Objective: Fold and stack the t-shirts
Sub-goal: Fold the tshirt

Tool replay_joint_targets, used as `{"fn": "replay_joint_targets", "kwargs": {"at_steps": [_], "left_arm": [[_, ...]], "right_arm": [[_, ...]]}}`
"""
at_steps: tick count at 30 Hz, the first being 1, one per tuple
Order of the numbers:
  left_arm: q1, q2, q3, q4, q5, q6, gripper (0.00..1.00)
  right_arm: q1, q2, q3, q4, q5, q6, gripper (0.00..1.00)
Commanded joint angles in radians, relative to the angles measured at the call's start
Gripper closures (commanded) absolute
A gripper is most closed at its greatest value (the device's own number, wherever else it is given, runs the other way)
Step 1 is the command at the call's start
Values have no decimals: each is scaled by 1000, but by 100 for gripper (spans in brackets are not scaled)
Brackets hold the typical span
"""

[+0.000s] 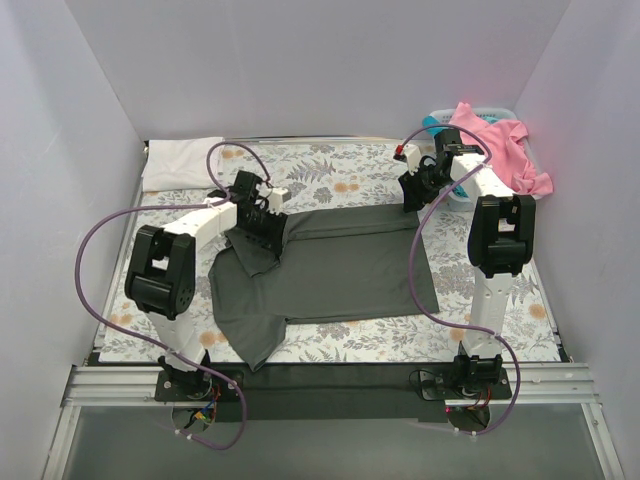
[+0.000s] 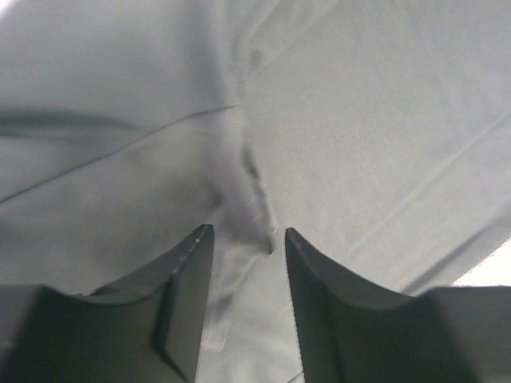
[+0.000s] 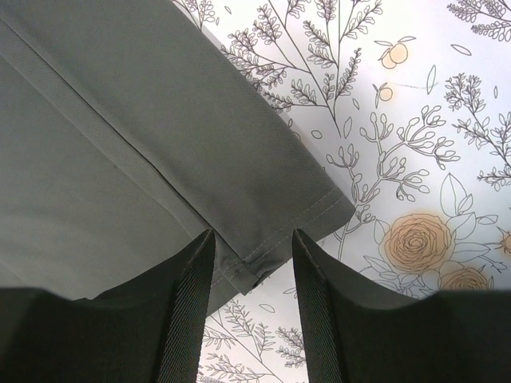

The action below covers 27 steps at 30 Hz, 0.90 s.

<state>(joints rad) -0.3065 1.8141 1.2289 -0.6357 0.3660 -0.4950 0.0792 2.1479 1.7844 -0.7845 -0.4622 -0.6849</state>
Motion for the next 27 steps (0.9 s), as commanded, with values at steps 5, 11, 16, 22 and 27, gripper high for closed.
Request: {"fn": "replay_joint_targets", "kwargs": {"at_steps": [5,11,16,22,27], "left_arm": [[181,-98,155,-4,57,-60,59],[290,-13,190,56,-97,-94,58],[340,60,199,70,-160,-122,58],[353,111,179,108,-214,-123,56],[366,171,198,114,-190,-128,64]], "right_arm": [[24,7,66,-10,0,1,61],[54,66,122,-7,22,18,69],[77,121,141,-4,60,25,72],[97,173,141,11,117,51,72],[97,190,116,14,172,56,73]]}}
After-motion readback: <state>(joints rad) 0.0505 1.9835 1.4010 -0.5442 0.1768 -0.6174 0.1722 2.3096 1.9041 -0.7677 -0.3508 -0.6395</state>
